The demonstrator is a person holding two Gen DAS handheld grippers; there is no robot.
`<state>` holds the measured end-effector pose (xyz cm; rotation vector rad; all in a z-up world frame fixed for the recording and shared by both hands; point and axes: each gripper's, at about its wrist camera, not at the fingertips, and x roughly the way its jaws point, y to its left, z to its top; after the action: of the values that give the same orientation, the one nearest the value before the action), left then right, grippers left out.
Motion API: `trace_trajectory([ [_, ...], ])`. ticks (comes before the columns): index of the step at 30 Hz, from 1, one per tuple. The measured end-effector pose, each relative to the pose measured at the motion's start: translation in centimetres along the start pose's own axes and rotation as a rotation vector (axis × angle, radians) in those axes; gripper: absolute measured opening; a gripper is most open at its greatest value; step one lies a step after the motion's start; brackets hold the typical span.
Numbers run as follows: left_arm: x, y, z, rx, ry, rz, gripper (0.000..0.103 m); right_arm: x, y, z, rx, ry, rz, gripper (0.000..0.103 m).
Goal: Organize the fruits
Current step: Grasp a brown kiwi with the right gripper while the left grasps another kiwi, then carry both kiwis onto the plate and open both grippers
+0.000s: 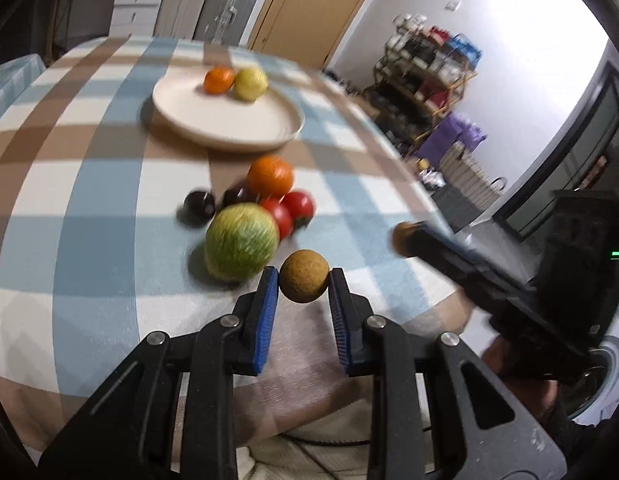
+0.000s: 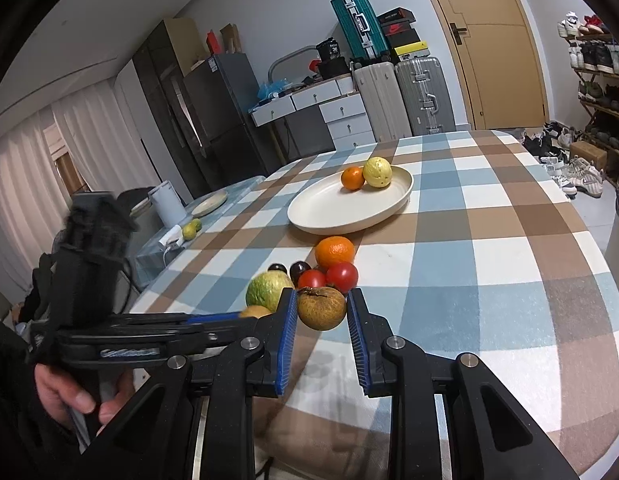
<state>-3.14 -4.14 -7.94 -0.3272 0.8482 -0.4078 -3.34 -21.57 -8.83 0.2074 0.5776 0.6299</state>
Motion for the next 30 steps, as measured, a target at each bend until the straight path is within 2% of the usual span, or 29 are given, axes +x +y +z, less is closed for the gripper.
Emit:
trace_trajectory([
  [6,-2.2,0.3,2.9,0.023,-0.065,-0.023,0.023,1.8,0.1,1.3,0.023,0.013,0.019,0.026],
  [9,-3.1,1.4,5.4,0.018,-0.112,-0.007,0.023,2.6,0.3,2.6,0.007,0.007,0.024,0.026],
  [12,-4.0,2.7,9.4,0.012,-0.159,-0.016,0.023,3.7,0.4,5.1,-0.011,-0.009,0.035,0.026],
  [17,-4.6,5.4,15.9,0.018,-0.241,0.059,0.023,5.5,0.8,9.8,-0.048,-0.046,0.059,0.026],
  [21,-2.2,8.1,19.9,0.015,-0.218,0.091,0.023,7.8,1.2,14.5,-0.1,-0.066,0.091,0.026],
  [23,-0.4,9.5,21.3,0.004,-0.196,0.053,0.023,9.4,1.1,16.2,-0.115,-0.05,0.104,0.026],
  [25,1.9,10.7,22.3,0.009,-0.158,0.068,0.023,11.9,0.7,18.1,-0.126,-0.017,0.104,0.026],
  [30,7.0,12.7,22.2,0.02,-0.073,0.074,0.023,18.5,-1.0,21.0,-0.102,0.106,0.128,0.026],
])
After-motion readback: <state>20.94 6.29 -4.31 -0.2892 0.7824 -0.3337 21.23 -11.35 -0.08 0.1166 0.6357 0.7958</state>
